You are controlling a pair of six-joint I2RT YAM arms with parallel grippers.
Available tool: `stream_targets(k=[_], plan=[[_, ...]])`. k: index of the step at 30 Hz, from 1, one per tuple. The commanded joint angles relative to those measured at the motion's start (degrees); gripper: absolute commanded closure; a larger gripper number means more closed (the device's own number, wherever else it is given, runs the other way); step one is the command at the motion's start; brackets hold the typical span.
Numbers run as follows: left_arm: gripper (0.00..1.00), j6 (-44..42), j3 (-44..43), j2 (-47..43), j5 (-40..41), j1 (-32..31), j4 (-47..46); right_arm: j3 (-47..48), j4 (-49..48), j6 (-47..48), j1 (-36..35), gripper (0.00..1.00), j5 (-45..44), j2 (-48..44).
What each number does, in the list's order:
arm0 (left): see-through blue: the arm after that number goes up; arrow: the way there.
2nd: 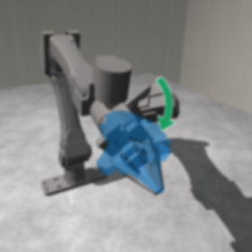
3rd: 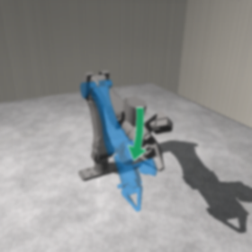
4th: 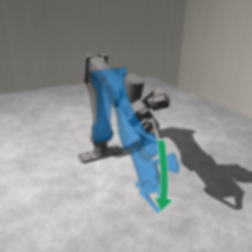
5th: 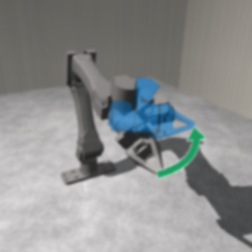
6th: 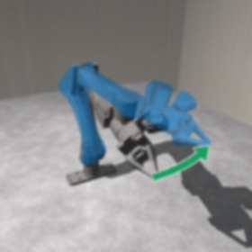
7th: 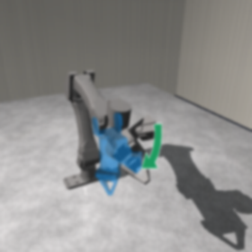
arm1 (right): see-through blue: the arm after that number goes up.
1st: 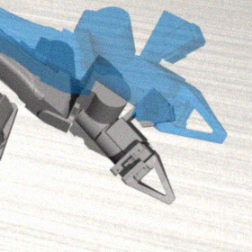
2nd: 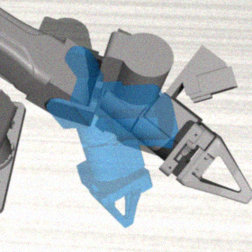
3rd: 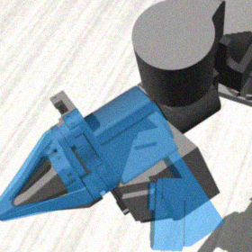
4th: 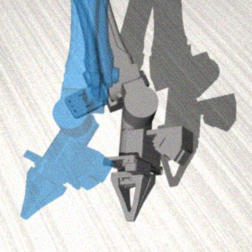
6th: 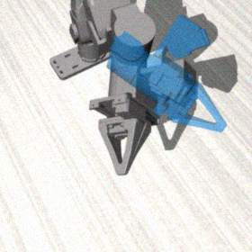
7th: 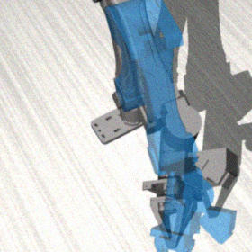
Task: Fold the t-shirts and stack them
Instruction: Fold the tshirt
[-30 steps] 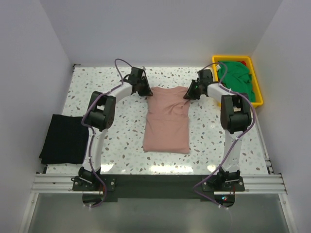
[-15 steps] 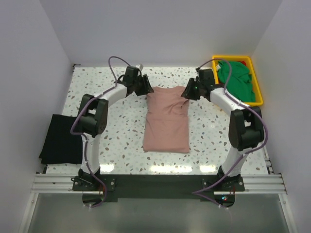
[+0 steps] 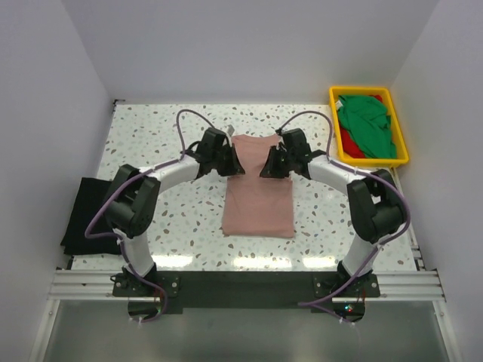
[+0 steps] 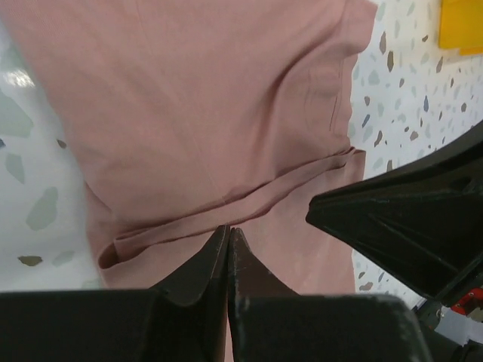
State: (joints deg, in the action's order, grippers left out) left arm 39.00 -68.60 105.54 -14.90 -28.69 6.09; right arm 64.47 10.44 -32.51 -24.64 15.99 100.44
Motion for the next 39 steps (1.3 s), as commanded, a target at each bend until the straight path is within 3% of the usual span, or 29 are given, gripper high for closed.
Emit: stream_targets(k=[1, 11, 18, 28, 39], plan=[[0.96, 1.6, 1.3, 1.2, -2.1, -0.7, -4.2, -0.3, -4.5, -1.0, -0.1, 0.87, 1.9, 2.2], [1.00, 2.2, 2.2, 6.3, 2.6, -0.6, 0.1, -1.9, -3.1, 0.0, 0.4, 0.91, -0.2, 7.7], [1.00, 3.1, 4.6, 6.7, 5.8, -0.1, 1.8, -4.5, -4.1, -0.1, 4.4, 0.91, -0.3, 7.1], [1.00, 1.8, 6.5, 4.2, 6.5, 2.1, 2.8, -9.9, -3.8, -0.7, 10.8, 0.90, 1.9, -0.2], [1.00, 1.1, 4.7, 1.7, 5.6, 2.1, 2.2, -10.1, 0.6, 0.5, 11.4, 0.85, -0.2, -7.7]])
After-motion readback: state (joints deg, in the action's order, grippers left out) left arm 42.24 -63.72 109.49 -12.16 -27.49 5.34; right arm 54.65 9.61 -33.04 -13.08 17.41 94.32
